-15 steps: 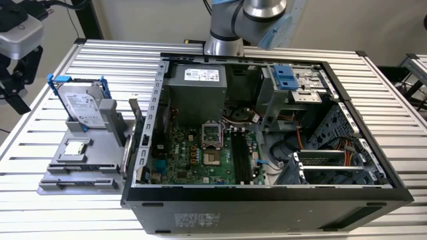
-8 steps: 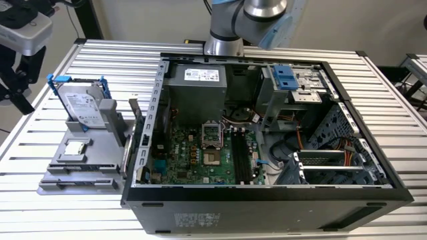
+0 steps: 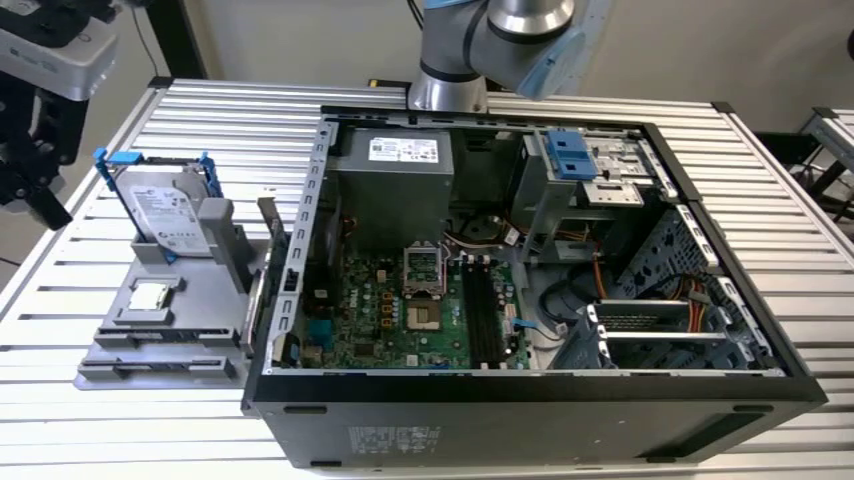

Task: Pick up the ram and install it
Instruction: 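Pick up the ram and move it above insertion slot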

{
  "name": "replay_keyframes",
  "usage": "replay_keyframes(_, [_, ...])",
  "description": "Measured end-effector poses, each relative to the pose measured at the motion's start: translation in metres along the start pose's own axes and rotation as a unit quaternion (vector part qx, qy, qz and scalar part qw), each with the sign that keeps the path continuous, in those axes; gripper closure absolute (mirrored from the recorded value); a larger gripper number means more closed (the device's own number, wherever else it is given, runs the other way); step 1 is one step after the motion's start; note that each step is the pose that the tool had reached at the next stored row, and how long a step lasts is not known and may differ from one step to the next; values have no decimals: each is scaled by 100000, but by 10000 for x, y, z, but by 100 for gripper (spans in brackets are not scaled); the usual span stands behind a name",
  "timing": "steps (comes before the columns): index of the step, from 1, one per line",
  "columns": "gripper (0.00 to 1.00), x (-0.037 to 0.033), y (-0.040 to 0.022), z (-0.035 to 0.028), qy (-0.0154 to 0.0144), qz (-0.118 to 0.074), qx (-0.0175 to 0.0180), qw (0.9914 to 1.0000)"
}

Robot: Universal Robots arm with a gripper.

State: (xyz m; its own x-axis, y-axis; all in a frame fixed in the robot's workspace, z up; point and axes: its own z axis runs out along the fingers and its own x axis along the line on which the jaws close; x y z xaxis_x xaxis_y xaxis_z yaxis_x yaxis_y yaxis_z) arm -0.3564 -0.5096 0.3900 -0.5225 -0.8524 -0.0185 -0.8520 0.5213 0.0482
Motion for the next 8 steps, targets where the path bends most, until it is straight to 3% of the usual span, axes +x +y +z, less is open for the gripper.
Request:
replay_keyframes(4, [100,0,0,0,148,-3657,-32,99933])
replay_keyframes(8, [100,0,0,0,250,-7243,31,99737])
